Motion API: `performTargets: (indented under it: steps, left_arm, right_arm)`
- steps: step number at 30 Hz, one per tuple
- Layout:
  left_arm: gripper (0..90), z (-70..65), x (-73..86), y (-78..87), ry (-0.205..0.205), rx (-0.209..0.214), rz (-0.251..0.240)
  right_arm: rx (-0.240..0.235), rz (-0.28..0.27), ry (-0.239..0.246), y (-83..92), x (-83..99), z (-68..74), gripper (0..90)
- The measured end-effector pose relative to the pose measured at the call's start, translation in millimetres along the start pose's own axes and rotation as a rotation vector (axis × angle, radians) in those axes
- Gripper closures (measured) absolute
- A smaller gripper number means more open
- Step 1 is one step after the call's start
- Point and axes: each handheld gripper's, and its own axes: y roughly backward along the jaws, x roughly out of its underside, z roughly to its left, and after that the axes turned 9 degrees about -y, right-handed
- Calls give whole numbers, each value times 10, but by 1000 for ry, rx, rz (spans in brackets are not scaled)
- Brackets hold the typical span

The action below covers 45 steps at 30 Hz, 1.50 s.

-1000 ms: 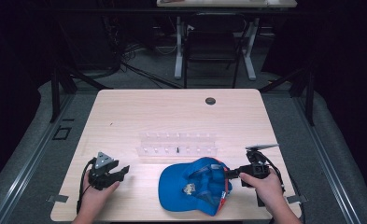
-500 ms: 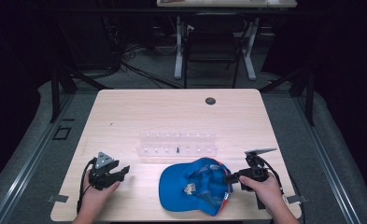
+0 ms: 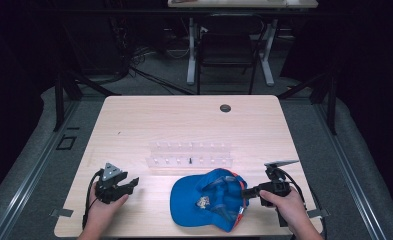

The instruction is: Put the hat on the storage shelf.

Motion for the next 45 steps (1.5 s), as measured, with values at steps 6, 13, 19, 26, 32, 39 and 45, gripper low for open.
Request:
performTargets:
  steps: [6,13,19,26,32,39,45]
  left_arm:
    - [472,1,0,-1,1,0,0]
    - [472,1,0,0,1,0,1]
    - [472,1,0,3,1,1,0]
    - [472,3,0,3,1,1,0]
    - [472,4,1,2,2,2,-1]
    - [472,3,0,4,4,1,-3]
    - [472,6,1,8,5,0,-4]
  right_arm:
    - [4,2,3,-15,6,68,772]
    - [21,-3,32,52,1,204,778]
    - [24,-22,57,175,-12,342,778]
    - [27,-26,60,323,-58,455,779]
    - [36,-35,75,459,-94,566,779]
    - [-15,-52,82,571,-110,702,778]
    - [-57,-54,102,614,-133,780,778]
